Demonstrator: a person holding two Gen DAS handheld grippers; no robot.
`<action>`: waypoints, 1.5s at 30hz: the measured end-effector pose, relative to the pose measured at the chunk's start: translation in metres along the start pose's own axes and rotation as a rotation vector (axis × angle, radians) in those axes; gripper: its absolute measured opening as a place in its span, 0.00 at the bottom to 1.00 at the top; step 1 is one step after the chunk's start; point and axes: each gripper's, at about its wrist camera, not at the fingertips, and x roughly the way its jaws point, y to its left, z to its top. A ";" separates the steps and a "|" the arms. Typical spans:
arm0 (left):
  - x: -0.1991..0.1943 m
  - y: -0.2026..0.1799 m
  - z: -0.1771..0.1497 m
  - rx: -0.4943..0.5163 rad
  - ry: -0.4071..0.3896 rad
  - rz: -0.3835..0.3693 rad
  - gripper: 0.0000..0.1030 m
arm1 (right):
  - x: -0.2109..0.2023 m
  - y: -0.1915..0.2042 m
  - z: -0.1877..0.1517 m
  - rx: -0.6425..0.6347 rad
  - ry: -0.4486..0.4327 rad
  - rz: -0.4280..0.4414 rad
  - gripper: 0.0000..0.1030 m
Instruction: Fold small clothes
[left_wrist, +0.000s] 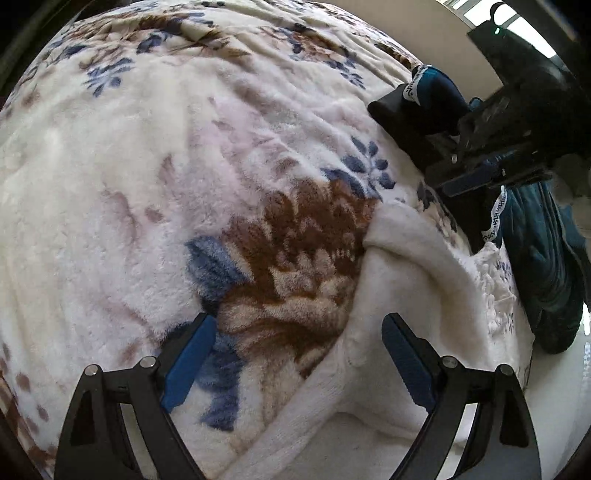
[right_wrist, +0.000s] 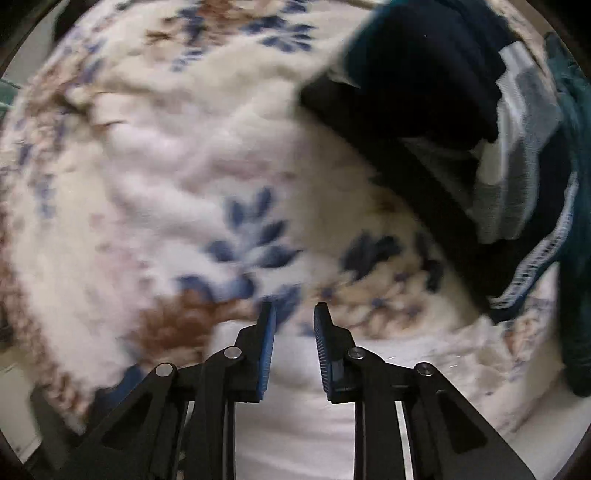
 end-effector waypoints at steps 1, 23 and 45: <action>-0.001 -0.001 0.001 0.005 -0.005 0.001 0.89 | -0.001 0.014 -0.004 -0.080 0.023 0.055 0.35; 0.003 -0.027 -0.001 0.163 -0.017 0.012 0.89 | -0.004 -0.159 -0.032 0.397 -0.025 0.070 0.06; 0.016 -0.065 -0.015 0.357 -0.018 -0.067 0.25 | -0.018 -0.236 0.005 0.385 0.129 0.178 0.00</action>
